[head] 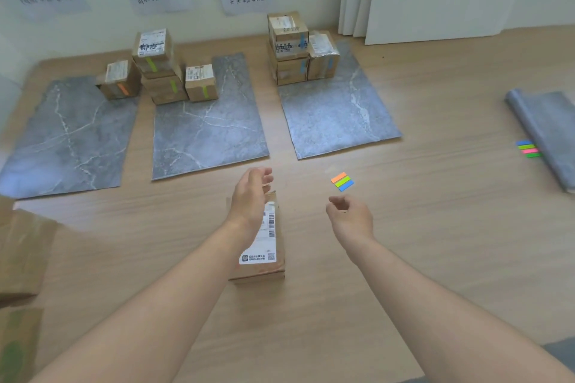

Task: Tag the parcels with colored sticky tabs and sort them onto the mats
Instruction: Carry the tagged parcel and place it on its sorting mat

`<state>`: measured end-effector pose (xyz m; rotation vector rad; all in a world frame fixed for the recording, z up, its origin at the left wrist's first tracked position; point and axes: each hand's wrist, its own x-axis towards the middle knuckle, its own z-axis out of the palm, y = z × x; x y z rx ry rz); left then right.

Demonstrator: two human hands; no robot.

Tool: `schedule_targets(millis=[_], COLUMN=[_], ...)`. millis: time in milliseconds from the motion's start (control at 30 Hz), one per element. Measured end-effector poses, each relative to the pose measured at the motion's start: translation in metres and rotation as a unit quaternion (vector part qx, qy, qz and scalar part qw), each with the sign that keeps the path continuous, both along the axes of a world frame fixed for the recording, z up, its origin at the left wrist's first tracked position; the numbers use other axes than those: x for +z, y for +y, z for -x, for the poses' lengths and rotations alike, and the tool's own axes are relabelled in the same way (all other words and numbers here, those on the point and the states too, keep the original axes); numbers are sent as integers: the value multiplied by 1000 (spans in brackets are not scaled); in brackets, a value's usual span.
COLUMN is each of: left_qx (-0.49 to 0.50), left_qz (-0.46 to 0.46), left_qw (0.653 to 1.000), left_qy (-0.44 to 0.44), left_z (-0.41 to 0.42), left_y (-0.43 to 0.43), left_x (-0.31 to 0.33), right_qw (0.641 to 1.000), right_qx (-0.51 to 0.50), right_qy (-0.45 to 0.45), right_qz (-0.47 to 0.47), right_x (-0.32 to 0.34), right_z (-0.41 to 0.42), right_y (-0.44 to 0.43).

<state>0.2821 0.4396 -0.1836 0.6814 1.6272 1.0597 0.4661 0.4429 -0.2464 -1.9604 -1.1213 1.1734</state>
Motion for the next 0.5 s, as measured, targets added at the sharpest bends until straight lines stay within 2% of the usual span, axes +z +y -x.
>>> schedule_targets(millis=[233,500], left_qx=[-23,-16], left_qz=[71,118], left_qw=[994,989], left_qy=[-74,-92], left_z=[-70,-115], left_y=[53,96], left_x=[-34,-75], right_qw=[994,970], right_qx=[85,188], right_qy=[-70,-139], right_qz=[-23,-67], right_x=[-41,-87], right_z=[-53,-73], right_y=[62,124])
